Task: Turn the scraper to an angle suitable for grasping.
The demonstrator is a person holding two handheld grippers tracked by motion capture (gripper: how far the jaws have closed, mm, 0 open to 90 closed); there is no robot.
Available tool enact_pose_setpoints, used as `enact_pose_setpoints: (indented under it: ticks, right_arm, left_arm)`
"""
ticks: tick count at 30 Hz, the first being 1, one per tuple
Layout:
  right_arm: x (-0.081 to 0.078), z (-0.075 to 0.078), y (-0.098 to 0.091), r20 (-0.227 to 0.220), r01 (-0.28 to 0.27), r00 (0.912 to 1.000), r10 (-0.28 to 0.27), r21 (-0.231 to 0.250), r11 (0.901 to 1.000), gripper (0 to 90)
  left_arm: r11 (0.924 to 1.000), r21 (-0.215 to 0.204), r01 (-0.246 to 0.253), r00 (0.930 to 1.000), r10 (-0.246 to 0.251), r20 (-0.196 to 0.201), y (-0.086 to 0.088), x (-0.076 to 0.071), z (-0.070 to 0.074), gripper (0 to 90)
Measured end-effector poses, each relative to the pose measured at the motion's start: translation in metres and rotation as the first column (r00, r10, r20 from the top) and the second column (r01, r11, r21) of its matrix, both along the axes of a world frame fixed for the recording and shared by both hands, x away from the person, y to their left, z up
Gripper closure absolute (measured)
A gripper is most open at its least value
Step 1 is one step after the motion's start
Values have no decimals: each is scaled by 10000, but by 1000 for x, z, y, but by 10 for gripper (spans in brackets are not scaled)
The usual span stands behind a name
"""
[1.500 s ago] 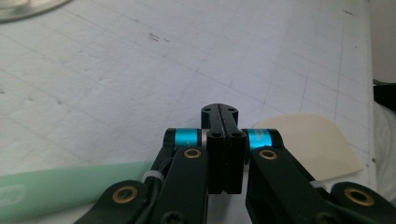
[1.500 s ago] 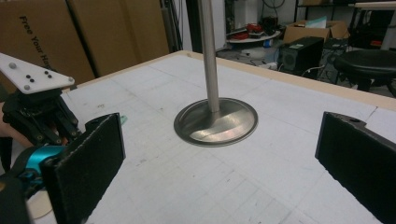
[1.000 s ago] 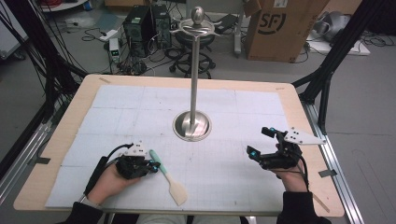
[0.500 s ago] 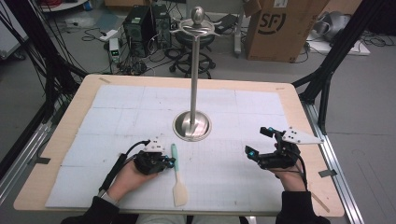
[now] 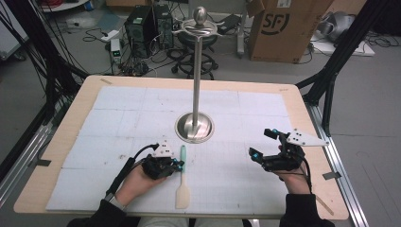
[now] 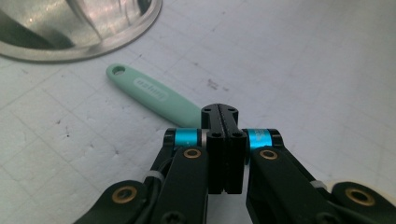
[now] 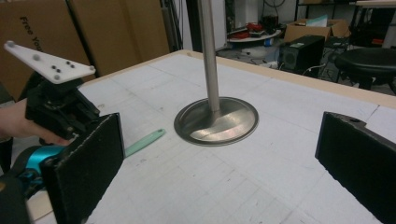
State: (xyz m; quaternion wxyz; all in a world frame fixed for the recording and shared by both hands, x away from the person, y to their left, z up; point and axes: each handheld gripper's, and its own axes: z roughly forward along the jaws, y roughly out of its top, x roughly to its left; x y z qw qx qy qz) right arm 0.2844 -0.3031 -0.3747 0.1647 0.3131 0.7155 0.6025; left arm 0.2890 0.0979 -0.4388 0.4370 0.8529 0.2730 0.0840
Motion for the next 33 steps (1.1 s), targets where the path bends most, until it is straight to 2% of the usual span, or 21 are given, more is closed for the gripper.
enact_pose_setpoints:
  ticks: [2,5,10,13,16,23,28,33]
  right_arm:
    - [0,0,-1,22,34,10000,-34,6,10000,5]
    - [0,-1,0,-22,-5,10000,5,-16,10000,5]
    - [-1,0,0,14,-38,10000,38,-3,10000,5]
    - [0,0,0,75,-25,10000,25,-9,10000,5]
    - [0,0,0,10,-42,10000,42,-23,10000,5]
    - [0,0,1,12,-54,10000,54,-47,10000,5]
    - [0,0,1,0,-81,10000,81,-56,10000,5]
    - [0,-1,1,-3,-86,10000,86,-56,9999,5]
  left_arm:
    - [9996,-180,209,9998,-208,35,-2,-7,3,898]
    - [9974,-319,646,9977,-652,-174,-9,-17,2,898]
    - [9932,-41,1162,9923,-1163,-428,-22,-28,-4,898]
    - [9897,-180,1423,9874,-1432,-671,-26,-34,-6,898]
    - [9848,-64,1735,9821,-1735,-732,-33,-41,-7,898]
    - [9798,68,1998,9777,-1988,-677,-39,-49,-9,898]
    - [9769,181,2131,9748,-2113,-717,-34,-55,-7,898]
    - [9735,414,2250,9732,-2224,-591,-28,-61,-6,899]
